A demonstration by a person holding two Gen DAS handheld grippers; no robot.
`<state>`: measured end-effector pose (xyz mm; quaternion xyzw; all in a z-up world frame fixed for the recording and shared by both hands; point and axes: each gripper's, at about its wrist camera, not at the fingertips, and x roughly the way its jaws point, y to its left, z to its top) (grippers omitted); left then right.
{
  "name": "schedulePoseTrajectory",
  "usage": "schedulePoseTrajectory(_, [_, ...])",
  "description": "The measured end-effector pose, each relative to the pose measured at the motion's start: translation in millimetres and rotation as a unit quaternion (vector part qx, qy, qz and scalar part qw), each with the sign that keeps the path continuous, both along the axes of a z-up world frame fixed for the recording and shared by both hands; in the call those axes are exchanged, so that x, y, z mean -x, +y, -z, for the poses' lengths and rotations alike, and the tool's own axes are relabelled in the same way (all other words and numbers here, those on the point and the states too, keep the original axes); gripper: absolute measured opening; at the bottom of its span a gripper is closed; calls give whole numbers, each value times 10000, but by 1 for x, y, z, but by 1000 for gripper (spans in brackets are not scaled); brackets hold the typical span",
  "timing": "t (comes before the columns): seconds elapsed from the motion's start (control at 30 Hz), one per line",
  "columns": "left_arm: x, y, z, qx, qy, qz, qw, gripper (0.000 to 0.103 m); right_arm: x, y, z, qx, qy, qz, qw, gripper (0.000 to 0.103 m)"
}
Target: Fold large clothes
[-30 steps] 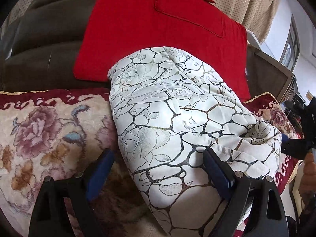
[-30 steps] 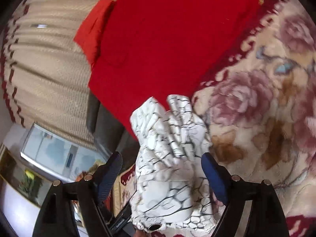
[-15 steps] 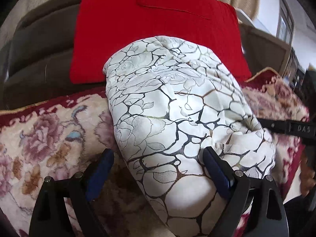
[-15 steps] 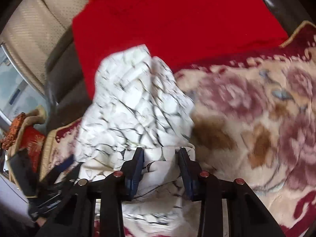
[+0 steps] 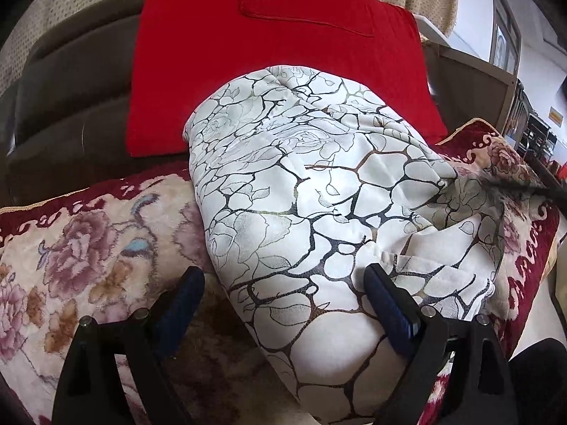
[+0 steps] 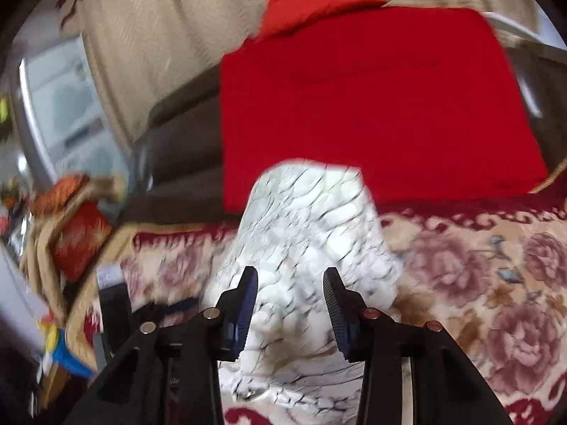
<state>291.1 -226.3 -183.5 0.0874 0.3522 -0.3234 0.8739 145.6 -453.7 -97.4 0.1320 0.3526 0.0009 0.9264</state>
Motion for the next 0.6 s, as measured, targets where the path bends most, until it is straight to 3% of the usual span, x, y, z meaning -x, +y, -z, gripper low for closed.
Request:
schedulePoseTrajectory(0.07, [0, 0, 1, -2, 86, 130, 9999, 91, -20, -5, 47, -78, 850, 46, 9963, 38])
schedulePoseTrajectory(0.1, [0, 2, 0, 16, 65, 123, 9999, 91, -24, -11, 65, -93, 1034, 155, 9945, 33])
schedulePoseTrajectory(0.13, [0, 4, -2, 26, 55, 132, 9999, 91, -22, -17, 70, -210, 863, 205, 9958, 31])
schedulePoseTrajectory(0.23, [-2, 16, -11, 105, -52, 146, 9998, 92, -22, -25, 62, -515, 866, 195, 9947, 29])
schedulePoseTrajectory(0.33, [-12, 27, -19, 145, -213, -201, 9995, 92, -30, -28, 46, -525, 860, 1, 9949, 29])
schedulePoseTrajectory(0.43, [-30, 35, -21, 384, -37, -556, 9977, 92, -41, -35, 21, -764, 456, -91, 9960, 32])
schedulePoseTrajectory(0.6, [-46, 28, -16, 445, 241, -758, 9958, 92, -107, -34, -9, -558, 278, -86, 9980, 32])
